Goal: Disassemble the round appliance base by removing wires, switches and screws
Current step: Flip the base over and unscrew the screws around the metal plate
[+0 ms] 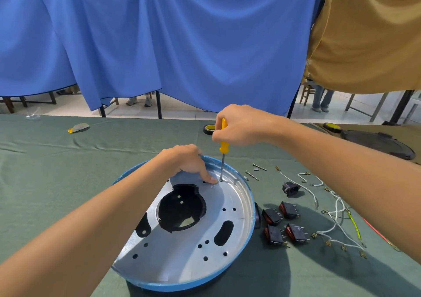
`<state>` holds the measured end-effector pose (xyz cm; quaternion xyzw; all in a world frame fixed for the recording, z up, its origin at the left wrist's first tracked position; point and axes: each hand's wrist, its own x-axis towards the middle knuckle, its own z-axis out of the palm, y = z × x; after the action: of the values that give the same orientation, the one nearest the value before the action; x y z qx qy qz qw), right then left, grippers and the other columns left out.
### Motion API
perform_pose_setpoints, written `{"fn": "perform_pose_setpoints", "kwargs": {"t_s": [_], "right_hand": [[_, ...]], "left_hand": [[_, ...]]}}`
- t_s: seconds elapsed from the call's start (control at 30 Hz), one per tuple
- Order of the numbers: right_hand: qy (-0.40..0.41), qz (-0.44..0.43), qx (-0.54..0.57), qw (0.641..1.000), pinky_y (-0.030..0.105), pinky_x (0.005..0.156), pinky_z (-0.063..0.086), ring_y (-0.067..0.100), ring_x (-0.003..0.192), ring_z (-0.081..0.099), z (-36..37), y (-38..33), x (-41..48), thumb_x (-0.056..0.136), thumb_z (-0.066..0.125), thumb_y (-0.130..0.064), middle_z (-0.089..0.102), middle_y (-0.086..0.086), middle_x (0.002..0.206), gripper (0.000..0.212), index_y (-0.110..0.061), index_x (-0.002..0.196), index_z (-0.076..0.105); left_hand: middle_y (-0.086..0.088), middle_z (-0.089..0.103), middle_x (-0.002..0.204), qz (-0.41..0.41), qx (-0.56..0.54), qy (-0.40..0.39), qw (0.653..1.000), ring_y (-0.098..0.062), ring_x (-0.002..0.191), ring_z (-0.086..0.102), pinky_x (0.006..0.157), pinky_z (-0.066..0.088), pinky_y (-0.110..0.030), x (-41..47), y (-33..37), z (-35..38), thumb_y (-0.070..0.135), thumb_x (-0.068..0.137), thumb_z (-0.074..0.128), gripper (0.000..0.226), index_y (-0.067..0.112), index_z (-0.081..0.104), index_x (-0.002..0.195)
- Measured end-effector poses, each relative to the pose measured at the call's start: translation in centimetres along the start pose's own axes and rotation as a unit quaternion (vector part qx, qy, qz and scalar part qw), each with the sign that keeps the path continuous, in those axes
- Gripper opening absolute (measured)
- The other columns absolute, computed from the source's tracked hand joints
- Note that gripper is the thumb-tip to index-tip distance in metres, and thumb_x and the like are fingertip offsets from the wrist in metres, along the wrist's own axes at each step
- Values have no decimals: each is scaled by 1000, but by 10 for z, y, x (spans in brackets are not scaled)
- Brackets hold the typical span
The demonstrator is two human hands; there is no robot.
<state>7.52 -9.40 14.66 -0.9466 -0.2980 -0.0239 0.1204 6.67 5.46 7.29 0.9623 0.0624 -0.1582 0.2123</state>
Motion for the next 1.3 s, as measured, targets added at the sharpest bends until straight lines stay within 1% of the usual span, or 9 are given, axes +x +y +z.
{"fn": "perform_pose_setpoints", "kwargs": {"t_s": [0.1,0.27,0.37,0.5,0.63,0.8,0.93,1.17,1.3], "right_hand": [[21,0,-3,1000,30,54,33,20,62,42,0,1,0,86,61,-50,50,7,66,52,2,93,65],[11,-33,12,999,27,53,42,13,71,56,-2,3,-3,80,67,-29,66,2,83,11,-20,86,68],[-14,-23,-6,1000,25,52,37,13,67,52,-3,3,-2,83,63,-36,63,0,78,20,-17,88,67],[-4,-19,-26,999,27,48,30,18,56,41,-6,1,-1,88,60,-49,47,2,57,43,-12,66,56],[-34,-40,-37,998,25,50,36,12,68,55,-8,-2,-4,82,64,-34,63,-3,76,9,-25,83,66],[13,-3,-45,999,28,51,32,21,61,44,-3,-4,-1,87,58,-53,48,4,60,50,-6,72,59],[-5,-17,-31,999,25,49,33,20,62,47,-5,-4,-1,82,65,-31,63,15,78,24,-8,89,69],[2,-4,91,996,23,47,39,14,52,45,-15,-5,-3,74,78,-32,43,-2,51,33,-12,61,56],[55,-20,224,973,41,73,56,19,65,49,-38,5,-1,89,66,-29,43,10,68,28,-10,73,51]], "left_hand": [[-1,57,106,6,13,14,1000,-26,102,55,93,48,-43,1,-3,1,55,62,81,62,20,54,107],[0,58,101,25,26,18,999,-24,97,55,85,47,-40,5,-8,2,61,62,78,56,24,53,95],[-2,58,101,31,18,11,999,-24,96,56,82,48,-39,6,-9,2,61,62,78,53,24,53,91],[-1,57,100,32,26,11,999,-24,96,54,82,47,-39,6,-10,1,63,62,77,51,28,50,86],[-1,59,101,31,32,11,999,-23,95,56,85,49,-40,6,-9,2,64,62,76,57,25,54,97],[0,57,101,21,40,18,999,-24,96,55,88,49,-42,5,-9,1,66,57,76,60,27,52,95],[-1,58,104,20,34,16,999,-26,99,55,92,48,-45,4,-8,1,64,58,78,62,25,54,99],[-1,56,106,18,41,16,999,-27,102,54,95,45,-45,2,-6,1,64,61,77,62,24,52,101],[-1,57,100,18,37,21,999,-27,99,55,93,46,-45,0,-5,1,65,58,77,57,25,52,89]]}}
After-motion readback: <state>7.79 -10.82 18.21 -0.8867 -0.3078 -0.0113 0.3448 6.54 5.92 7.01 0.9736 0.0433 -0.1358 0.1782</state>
